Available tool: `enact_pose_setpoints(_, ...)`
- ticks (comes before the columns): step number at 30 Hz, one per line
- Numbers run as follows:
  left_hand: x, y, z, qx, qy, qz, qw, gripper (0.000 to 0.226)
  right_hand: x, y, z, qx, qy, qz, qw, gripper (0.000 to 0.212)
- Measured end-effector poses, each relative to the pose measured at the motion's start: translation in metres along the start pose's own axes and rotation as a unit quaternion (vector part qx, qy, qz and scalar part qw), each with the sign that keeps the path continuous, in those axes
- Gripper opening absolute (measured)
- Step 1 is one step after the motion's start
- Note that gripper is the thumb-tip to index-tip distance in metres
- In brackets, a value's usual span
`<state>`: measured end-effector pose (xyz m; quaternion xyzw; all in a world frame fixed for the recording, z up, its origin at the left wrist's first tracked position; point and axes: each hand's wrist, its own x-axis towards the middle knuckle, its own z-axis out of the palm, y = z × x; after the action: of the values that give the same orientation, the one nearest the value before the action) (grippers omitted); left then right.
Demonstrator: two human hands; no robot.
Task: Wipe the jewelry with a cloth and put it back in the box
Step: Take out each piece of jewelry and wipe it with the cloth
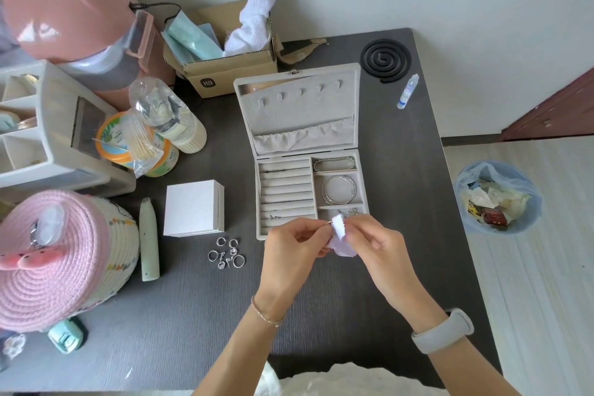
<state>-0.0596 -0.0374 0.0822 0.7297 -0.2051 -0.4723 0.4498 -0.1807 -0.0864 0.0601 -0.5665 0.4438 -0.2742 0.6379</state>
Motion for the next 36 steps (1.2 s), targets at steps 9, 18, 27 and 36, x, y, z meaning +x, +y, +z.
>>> enact_pose_setpoints(9,-0.009,0.004,-0.003,0.034,-0.029,0.062,0.997,0.006,0.004,-0.008,-0.004,-0.011,-0.070,0.053,0.996,0.019)
enact_pose_setpoints(18,-0.009,-0.007,-0.011,0.109,-0.032,0.183,0.977,0.025,0.001,0.000,-0.003,0.082,-0.093,0.108,0.986,0.028)
enact_pose_setpoints(27,-0.012,0.002,-0.004,-0.268,-0.038,-0.126,0.954,0.011,0.002,-0.006,0.007,0.013,-0.066,0.035,0.997,0.007)
enact_pose_setpoints(36,-0.011,-0.009,-0.007,0.026,-0.003,0.035,0.999,0.007,-0.003,0.010,0.013,-0.049,-0.018,-0.017,0.998,0.019)
